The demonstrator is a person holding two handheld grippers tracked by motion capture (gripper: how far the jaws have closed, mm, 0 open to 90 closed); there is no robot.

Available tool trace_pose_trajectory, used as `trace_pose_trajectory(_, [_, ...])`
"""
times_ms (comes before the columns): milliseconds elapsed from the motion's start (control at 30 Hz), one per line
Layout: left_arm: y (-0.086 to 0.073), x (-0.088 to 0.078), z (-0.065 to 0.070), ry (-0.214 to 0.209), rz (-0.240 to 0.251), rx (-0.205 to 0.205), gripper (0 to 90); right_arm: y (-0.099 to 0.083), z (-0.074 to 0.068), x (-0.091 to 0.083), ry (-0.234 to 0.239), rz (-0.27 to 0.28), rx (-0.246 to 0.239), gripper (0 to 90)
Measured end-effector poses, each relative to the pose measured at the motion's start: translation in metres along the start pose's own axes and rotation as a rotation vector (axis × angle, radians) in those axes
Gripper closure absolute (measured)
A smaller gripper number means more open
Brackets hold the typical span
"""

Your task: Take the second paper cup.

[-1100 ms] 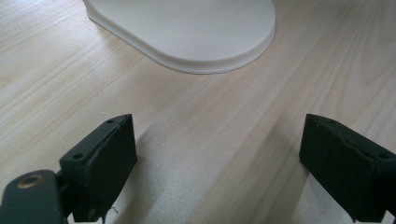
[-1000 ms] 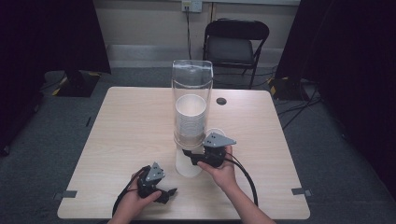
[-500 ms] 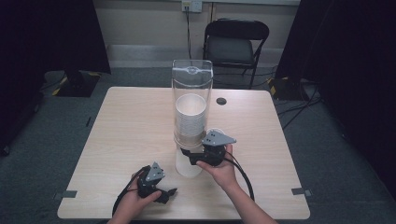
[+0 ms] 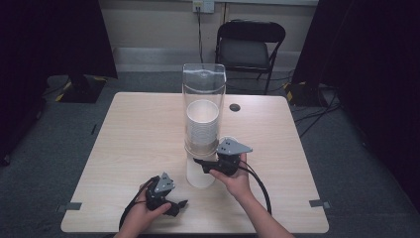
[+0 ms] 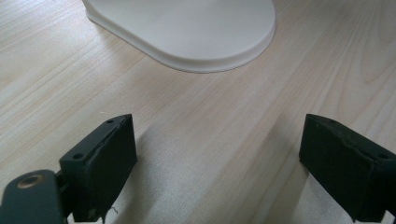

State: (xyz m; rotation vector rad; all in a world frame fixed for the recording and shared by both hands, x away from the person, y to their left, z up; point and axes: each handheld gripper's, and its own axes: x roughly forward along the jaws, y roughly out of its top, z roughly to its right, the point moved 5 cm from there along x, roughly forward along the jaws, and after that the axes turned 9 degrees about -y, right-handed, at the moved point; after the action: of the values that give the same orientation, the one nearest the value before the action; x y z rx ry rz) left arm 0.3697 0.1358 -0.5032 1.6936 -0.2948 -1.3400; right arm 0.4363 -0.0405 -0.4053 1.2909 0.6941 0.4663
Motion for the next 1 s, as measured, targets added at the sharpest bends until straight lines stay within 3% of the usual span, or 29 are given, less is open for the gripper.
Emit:
trace_pose_trajectory(133, [0.000,0.000,0.000,0.000,0.000,0.000,10.5,-0.001,0.000,0.000,0.006,-0.004,0.002,34.5])
trace_pose_trajectory(167, [0.000,0.000,0.000,0.000,0.000,0.001,10.5,-0.016,0.000,0.006,-0.011,-0.127,-0.065,36.4])
trace_pose_trajectory(200, [0.000,0.000,0.000,0.000,0.001,0.001,10.5,-0.016,0.000,0.006,-0.011,-0.127,-0.065,36.4])
trace_pose_trajectory(233, [0.000,-0.001,0.000,0.001,0.001,0.003,10.5,-0.025,0.000,0.007,0.001,-0.093,-0.029,36.7])
trace_pose_trajectory(267, [-0.001,-0.001,0.001,-0.004,0.003,-0.008,10.5,-0.037,0.002,0.006,-0.017,-0.126,-0.013,36.7])
trace_pose_trajectory(300, [-0.001,-0.001,0.001,-0.006,0.002,-0.007,10.5,-0.041,-0.001,0.004,-0.016,-0.122,-0.001,36.5])
trace_pose_trajectory(500, [-0.001,-0.001,0.001,-0.009,0.002,-0.006,10.4,-0.047,-0.001,0.004,0.005,-0.168,-0.026,35.7])
trace_pose_trajectory(667, [-0.001,-0.001,0.001,-0.008,0.003,-0.006,10.5,-0.059,-0.003,0.001,0.025,-0.196,-0.010,35.2])
trace_pose_trajectory(1000, [-0.001,-0.001,0.001,-0.008,0.001,-0.009,10.5,-0.068,0.007,-0.022,0.011,-0.236,-0.029,34.7])
